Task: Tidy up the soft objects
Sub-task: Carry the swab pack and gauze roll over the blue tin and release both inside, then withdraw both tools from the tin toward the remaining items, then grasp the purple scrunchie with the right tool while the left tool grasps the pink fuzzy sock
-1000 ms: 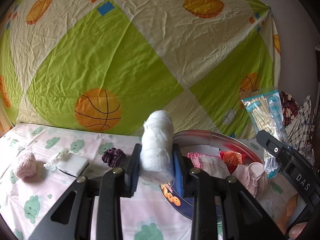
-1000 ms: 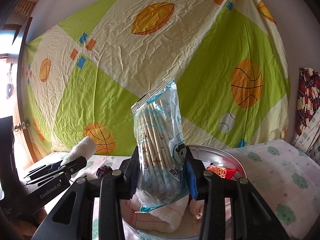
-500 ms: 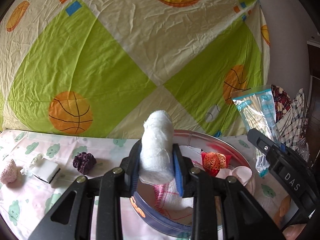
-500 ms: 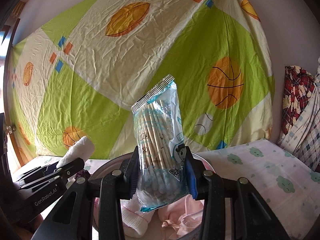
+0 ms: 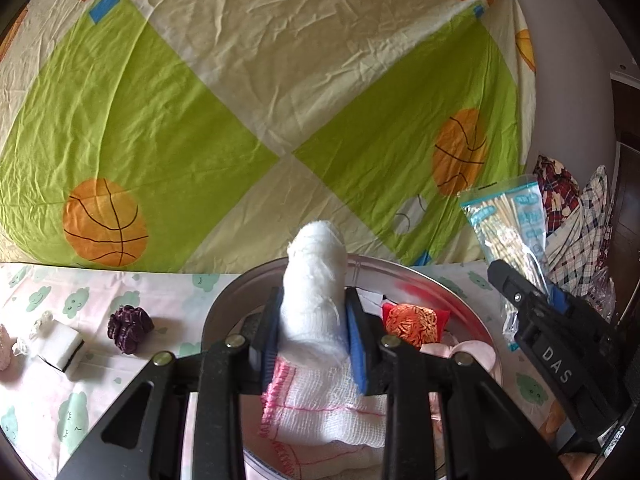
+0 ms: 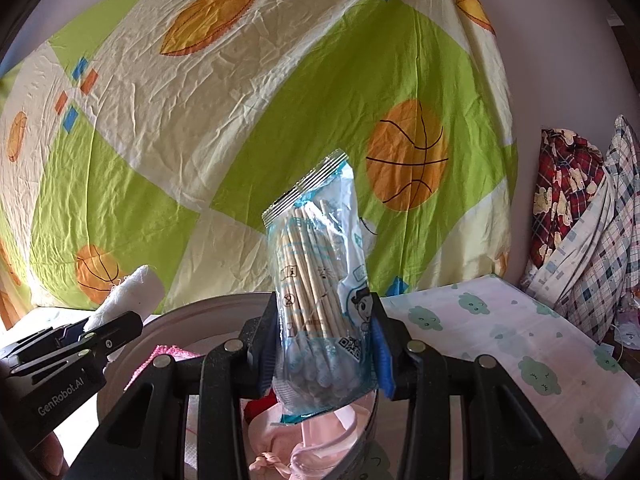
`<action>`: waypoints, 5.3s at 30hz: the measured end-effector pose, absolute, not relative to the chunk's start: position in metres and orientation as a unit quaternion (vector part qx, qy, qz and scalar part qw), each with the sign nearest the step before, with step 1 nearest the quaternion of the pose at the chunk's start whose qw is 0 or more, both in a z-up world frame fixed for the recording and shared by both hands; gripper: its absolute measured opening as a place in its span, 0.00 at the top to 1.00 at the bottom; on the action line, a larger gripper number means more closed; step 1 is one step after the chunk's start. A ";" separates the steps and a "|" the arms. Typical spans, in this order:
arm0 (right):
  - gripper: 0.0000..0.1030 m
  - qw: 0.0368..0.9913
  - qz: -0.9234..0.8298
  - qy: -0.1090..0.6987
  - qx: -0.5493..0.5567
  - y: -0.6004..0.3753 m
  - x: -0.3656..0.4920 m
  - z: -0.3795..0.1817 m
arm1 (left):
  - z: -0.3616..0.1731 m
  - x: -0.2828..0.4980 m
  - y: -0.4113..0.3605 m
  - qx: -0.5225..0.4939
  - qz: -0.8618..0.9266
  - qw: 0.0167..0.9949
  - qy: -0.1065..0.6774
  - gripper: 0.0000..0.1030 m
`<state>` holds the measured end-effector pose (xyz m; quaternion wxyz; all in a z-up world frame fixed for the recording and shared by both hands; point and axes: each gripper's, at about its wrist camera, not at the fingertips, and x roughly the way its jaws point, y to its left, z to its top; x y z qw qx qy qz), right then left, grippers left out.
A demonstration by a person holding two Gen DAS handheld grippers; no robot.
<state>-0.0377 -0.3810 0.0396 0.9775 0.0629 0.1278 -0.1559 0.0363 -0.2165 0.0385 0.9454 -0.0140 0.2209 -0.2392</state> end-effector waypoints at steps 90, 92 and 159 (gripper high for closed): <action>0.15 0.974 -0.215 -0.006 0.065 -0.336 -0.075 0.032 | 0.011 0.029 -0.126 0.049 -0.036 0.983 0.173 0.00; 0.15 0.973 -0.223 -0.019 0.060 -0.331 -0.081 0.033 | 0.010 0.029 -0.120 0.044 -0.041 0.982 0.177 0.00; 0.15 0.985 -0.022 0.166 0.037 -0.101 0.043 0.010 | -0.058 0.166 0.143 -0.121 0.134 0.882 0.435 0.00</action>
